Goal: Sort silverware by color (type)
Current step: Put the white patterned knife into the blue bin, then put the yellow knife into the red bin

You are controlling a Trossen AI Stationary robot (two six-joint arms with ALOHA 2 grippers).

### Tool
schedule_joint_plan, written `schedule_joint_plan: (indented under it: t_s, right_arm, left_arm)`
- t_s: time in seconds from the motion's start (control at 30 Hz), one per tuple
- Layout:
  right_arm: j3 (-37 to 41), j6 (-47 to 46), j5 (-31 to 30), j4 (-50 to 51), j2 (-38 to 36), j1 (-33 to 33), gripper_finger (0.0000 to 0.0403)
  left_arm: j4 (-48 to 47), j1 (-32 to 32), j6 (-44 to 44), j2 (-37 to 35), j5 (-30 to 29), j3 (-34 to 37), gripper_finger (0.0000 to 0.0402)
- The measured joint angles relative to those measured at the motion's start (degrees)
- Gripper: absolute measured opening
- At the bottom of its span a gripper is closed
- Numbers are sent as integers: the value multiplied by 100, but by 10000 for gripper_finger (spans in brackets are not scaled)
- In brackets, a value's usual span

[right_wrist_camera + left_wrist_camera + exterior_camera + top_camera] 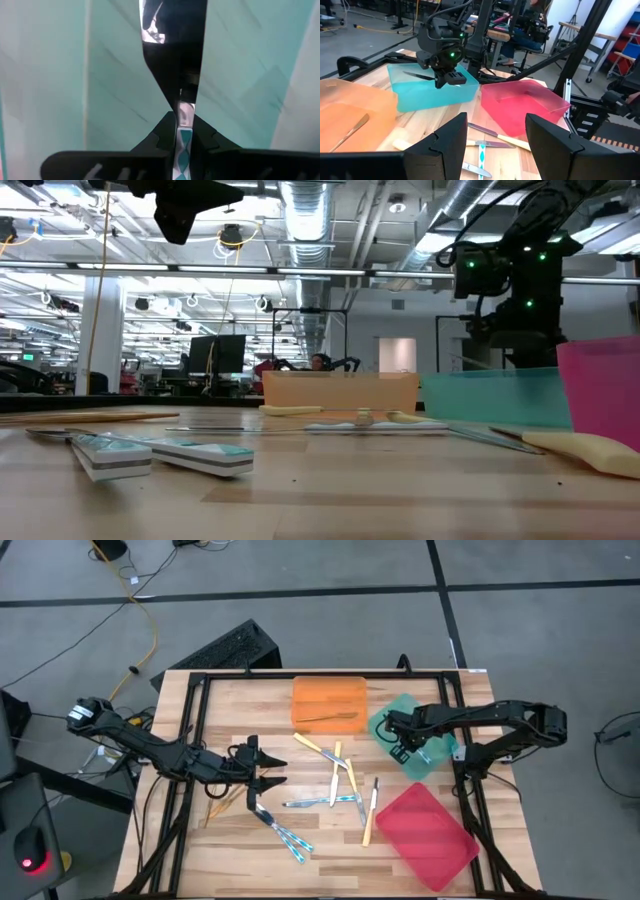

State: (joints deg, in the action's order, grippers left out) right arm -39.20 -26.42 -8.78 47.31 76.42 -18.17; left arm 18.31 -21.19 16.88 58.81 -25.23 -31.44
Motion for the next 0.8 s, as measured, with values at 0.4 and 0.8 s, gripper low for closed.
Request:
schedule_joint_plan:
  t_s: [0.4, 0.8]
  right_arm:
    - [0, -51, -9, -6, 0, 2, 58]
    - [-94, -163, 72, 26, 0, 57, 149]
  left_arm:
    - [2, -1, 15, 0, 0, 0, 183]
    - [-340, 0, 94, 0, 78, 0, 183]
